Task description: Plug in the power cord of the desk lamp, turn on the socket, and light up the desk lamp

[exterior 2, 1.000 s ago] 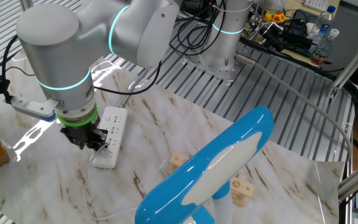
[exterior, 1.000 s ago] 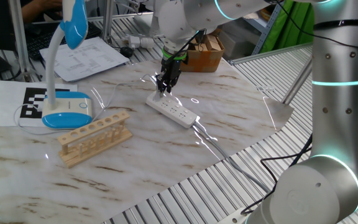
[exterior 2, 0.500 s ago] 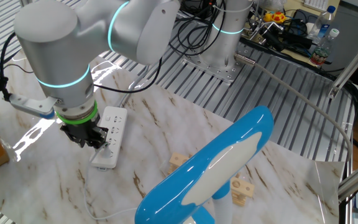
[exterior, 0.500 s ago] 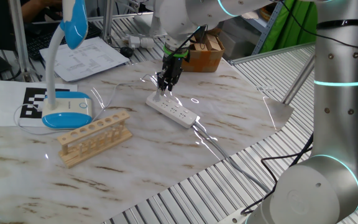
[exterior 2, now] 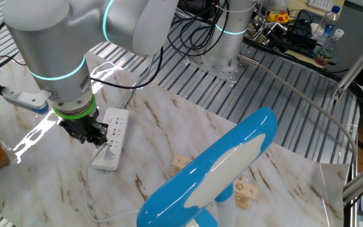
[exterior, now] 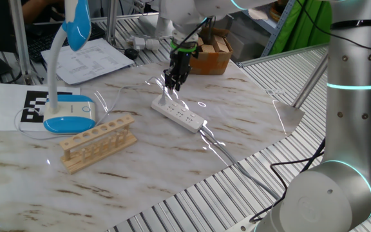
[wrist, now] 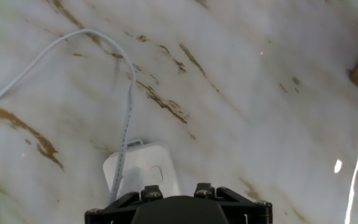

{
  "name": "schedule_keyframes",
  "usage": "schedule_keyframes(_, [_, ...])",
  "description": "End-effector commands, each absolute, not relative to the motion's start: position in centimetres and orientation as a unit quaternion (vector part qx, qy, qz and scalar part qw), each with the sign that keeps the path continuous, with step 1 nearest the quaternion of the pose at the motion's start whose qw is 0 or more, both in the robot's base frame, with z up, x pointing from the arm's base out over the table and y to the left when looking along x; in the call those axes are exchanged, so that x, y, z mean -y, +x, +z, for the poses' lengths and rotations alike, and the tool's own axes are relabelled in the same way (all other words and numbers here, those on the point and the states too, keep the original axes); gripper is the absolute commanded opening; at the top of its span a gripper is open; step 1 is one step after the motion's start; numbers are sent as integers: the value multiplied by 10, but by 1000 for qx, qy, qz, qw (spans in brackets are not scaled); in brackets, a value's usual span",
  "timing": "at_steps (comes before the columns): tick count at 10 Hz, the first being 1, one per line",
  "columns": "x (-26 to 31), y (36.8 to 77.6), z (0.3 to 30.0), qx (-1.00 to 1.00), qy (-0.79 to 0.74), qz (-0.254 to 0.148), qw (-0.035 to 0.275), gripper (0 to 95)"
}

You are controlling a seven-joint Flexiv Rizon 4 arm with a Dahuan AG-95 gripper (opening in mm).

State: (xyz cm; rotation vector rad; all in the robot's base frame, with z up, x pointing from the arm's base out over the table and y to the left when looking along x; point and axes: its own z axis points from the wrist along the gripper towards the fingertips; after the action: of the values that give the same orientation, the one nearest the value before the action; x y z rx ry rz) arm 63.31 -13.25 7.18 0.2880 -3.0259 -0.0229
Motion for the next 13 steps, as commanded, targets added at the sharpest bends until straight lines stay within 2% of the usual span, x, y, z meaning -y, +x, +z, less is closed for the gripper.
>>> schedule_keyframes(1, [134,633,78,995,83,-7,58,190])
schedule_keyframes(4, [133,633,88,996,66,-15,54,190])
schedule_keyframes(5, [131,629,93,997,48,-24,52,0])
schedule_keyframes(10, [111,614,112,998,-29,-3,48,0])
schedule_keyframes(13, [110,617,115,996,-71,-8,48,0])
